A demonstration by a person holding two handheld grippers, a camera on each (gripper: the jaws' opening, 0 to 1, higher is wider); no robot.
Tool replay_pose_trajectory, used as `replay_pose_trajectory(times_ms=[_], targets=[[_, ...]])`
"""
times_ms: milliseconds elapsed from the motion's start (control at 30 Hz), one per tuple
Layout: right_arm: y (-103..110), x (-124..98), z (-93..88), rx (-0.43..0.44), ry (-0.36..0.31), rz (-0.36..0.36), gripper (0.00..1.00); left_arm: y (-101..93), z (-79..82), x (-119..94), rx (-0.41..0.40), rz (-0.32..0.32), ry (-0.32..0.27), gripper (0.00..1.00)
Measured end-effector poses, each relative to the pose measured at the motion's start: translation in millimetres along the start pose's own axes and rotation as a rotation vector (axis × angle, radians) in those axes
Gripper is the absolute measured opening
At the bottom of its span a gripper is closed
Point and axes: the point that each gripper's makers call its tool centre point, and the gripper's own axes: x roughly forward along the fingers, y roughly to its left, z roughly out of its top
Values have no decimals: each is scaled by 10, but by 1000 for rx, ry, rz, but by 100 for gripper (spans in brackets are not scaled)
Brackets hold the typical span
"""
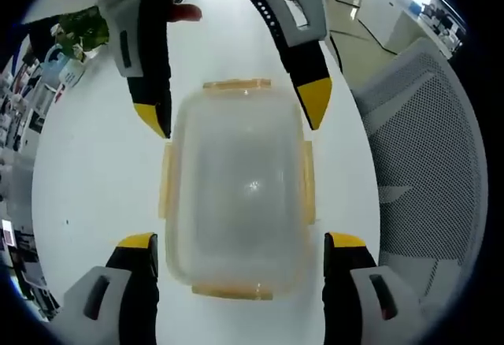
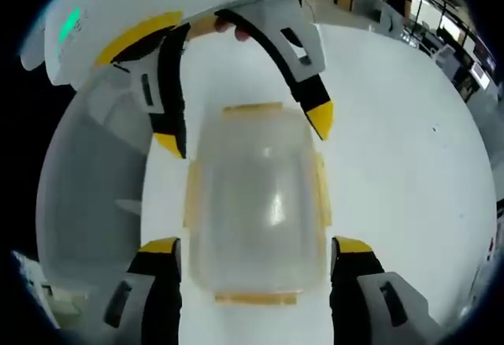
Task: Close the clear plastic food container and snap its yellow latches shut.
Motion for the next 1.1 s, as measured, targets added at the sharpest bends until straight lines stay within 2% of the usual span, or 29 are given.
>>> replay_pose_trajectory(times_ms=[100,200,467,733,867,1100], targets=[[33,41,4,-13,-2,-9,79,18,-29,32,1,-7,6,87],[13,81,-26,-61,27,-40,79,20,-57,70,11,-11,15,87],[0,121,-28,-77,27,-66,81,27,-97,166,10,-33,30,88],[7,152,-51,-101,39,-102,82,11,-102,172,0,-54,-18,87],[3,161,-65,-101,71,-108,81,-2,-90,179,5,-52,-8,86],[4,157,-68,-102,58,-106,81,-16,-93,174,-6,-48,-15,86]])
